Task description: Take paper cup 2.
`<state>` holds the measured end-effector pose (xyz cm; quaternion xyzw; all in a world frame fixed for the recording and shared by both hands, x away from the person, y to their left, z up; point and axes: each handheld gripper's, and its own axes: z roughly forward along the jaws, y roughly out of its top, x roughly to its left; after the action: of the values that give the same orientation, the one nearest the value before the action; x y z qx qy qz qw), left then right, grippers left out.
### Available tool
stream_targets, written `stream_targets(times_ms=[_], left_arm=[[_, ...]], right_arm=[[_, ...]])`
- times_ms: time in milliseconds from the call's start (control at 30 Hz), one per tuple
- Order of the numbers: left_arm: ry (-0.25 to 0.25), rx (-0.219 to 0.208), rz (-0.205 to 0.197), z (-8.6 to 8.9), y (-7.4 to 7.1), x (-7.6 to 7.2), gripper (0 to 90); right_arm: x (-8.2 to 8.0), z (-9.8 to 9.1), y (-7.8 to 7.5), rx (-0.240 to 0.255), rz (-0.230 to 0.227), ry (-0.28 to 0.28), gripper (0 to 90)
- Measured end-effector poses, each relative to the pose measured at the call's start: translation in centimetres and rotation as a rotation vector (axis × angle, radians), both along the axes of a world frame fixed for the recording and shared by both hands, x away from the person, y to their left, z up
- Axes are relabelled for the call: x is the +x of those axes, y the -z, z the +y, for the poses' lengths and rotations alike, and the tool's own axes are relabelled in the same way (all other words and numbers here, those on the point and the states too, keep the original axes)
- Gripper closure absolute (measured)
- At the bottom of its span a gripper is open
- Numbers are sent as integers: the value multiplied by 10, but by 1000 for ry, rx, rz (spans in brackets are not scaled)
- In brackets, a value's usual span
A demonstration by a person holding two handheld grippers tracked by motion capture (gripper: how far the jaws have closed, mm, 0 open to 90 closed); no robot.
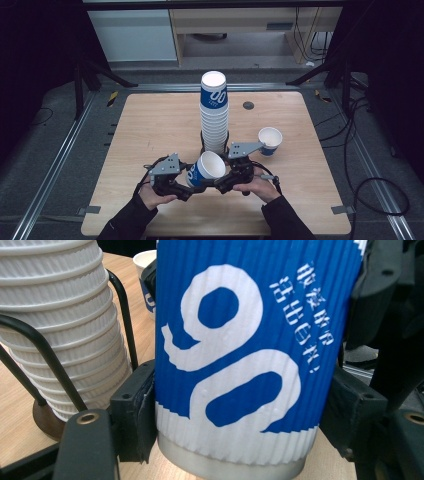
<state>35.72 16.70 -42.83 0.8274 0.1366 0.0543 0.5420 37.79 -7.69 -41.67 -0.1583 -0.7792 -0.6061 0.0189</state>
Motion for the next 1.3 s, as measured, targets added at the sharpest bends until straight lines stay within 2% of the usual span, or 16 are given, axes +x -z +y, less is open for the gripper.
stream_targets(times_ms=[200, 600, 733, 967, 1100, 1167, 1300], left_arm=[[-1, 4, -3, 0, 0, 0, 266], [0, 9, -2, 0, 1, 0, 258], [-4, 25, -9, -1, 0, -2, 239], [-17, 56, -6, 2, 1, 0, 196], [-37, 67, -1, 8, 3, 2, 183], [-44, 71, 11, 10, 3, 3, 176], [-73, 90, 21, 15, 6, 6, 163]], right_arm=[[0, 2, 1, 5, 12, -17, 167], [-1, 1, 2, 3, 9, -18, 194], [-2, 1, 0, 5, 0, -16, 199], [-2, -9, -7, 23, -32, 24, 202], [-1, -16, -9, 10, -52, 59, 201], [0, -21, -10, 12, -45, 71, 201], [-1, -27, -12, -11, -75, 126, 200]])
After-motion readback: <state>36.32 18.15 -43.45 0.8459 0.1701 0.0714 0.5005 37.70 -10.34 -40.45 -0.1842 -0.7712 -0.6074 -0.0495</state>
